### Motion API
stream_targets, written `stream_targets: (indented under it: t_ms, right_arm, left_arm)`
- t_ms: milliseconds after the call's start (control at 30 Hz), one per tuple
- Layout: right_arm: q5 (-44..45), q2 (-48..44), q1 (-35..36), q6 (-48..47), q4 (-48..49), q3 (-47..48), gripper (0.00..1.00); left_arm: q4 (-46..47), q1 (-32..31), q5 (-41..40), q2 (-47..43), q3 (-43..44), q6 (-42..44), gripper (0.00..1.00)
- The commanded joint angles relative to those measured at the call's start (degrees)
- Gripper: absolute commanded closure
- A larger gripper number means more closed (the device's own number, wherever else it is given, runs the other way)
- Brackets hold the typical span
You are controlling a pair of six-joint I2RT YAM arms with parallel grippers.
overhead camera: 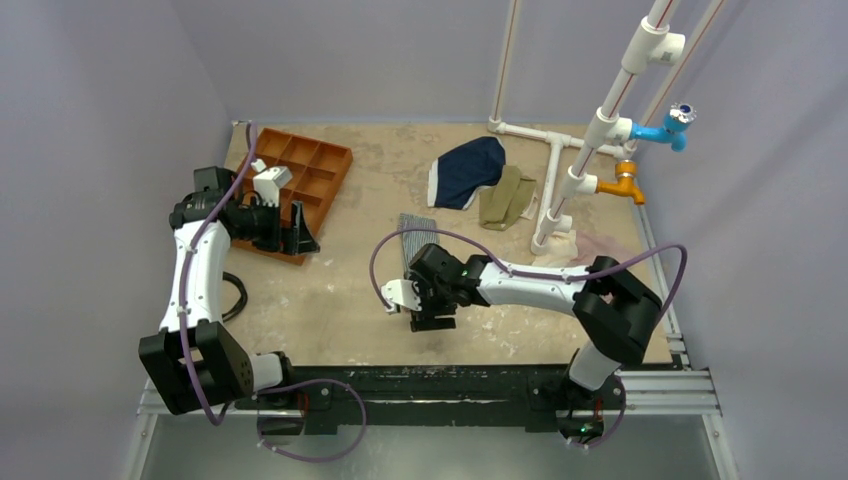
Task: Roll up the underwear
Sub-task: Roll the underwear to the center of the board.
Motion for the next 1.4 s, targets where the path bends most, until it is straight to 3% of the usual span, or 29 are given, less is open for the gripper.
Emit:
stream_targets:
  t_ms: [0, 100, 567, 733, 833, 1167, 1367]
  right_arm:
    - [2.4, -1.6, 1.6, -0.4, 2.6, -1.3, 0.28]
    - [4.1, -0.7, 2.2, -0.2, 4.4, -1.8, 0.31]
    - [6.4, 4.1, 3.0, 2.1, 7.6, -2.8, 0.62]
    - [0.8, 5.4, 2.9, 2.9, 3.4, 0.2, 0.88]
    - [-3.9, 6.5, 2.7, 3.1, -1.9, 4.4, 0.98]
    - [-26.4, 20.5, -5.4, 1.7, -22.5, 23.5, 1.00]
    - [-33.8, 30.2, -10.7, 0.6, -29.7, 32.6, 1.00]
  left_arm:
    - [1.0, 0.0, 1.3, 0.0, -0.7, 0.2, 0.07]
    - [0.7, -0.1, 1.3, 0.1, -0.8, 0.4, 0.07]
    - [-0.2, -0.1, 1.3, 0.3, -0.7, 2.1, 0.07]
    - [-1.9, -0.1, 2.9, 0.0, -1.3, 5.4, 0.07]
    - [-2.6, -0.2, 4.1, -1.1, -2.7, 8.7, 0.07]
    - [-1.2, -0.2, 5.3, -9.7, -9.2, 16.9, 0.08]
    - [-0.9, -0.1, 5.4, -14.3, -12.8, 19.4, 0.09]
